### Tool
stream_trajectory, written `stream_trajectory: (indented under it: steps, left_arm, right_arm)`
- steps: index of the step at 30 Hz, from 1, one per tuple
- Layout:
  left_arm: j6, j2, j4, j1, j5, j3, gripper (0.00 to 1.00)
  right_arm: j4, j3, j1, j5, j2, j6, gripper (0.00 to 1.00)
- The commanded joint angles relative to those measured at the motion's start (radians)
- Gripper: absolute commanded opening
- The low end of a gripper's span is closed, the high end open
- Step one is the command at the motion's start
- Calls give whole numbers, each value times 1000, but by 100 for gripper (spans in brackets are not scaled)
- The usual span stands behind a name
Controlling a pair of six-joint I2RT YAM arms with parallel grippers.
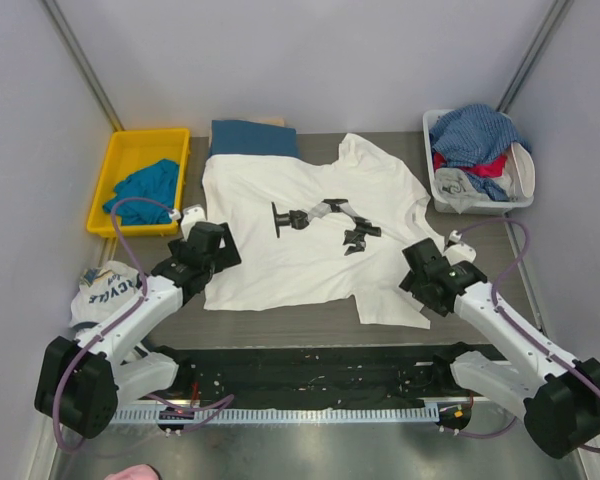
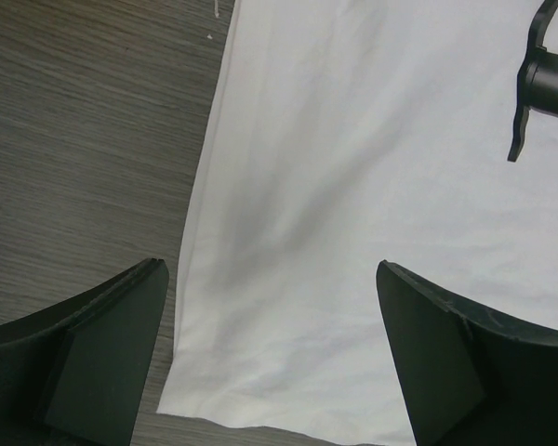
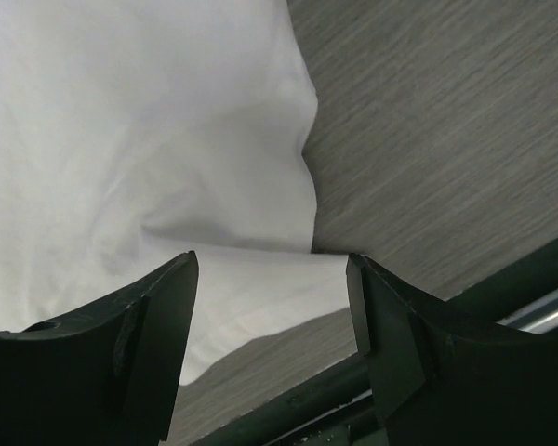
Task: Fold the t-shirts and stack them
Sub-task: Flatten the tshirt out
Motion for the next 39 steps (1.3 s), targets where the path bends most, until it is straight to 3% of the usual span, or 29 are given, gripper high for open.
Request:
stream_trajectory:
  steps: [1, 8, 13, 18, 19, 26, 32, 39]
  left_arm:
    - [16, -24, 49, -5, 20, 32, 100]
    - [4, -41, 68, -10, 50, 18, 100]
    - [3, -27, 94, -10, 62, 9, 100]
    - [16, 39, 134, -10, 57, 24, 100]
    - [19, 54, 135, -12, 25, 38, 99]
    - [55, 224, 206, -9, -99, 137, 100]
    - [101, 431, 259, 21, -137, 311, 100]
    - [144, 588, 292, 45, -130, 473, 100]
  right_arm:
    - [-142, -18, 90, 101, -23, 224, 73]
    - [-212, -3, 217, 158, 32, 382, 73]
    - [-123, -3, 245, 149, 121, 326, 73]
    - [-4, 107, 260, 213, 196, 142, 72]
    - [18, 160, 262, 219, 207, 41, 73]
    - [338, 331, 256, 228, 418, -330, 73]
    - [541, 477, 129, 89, 706, -487, 73]
    - [598, 687, -8, -25, 945, -592, 73]
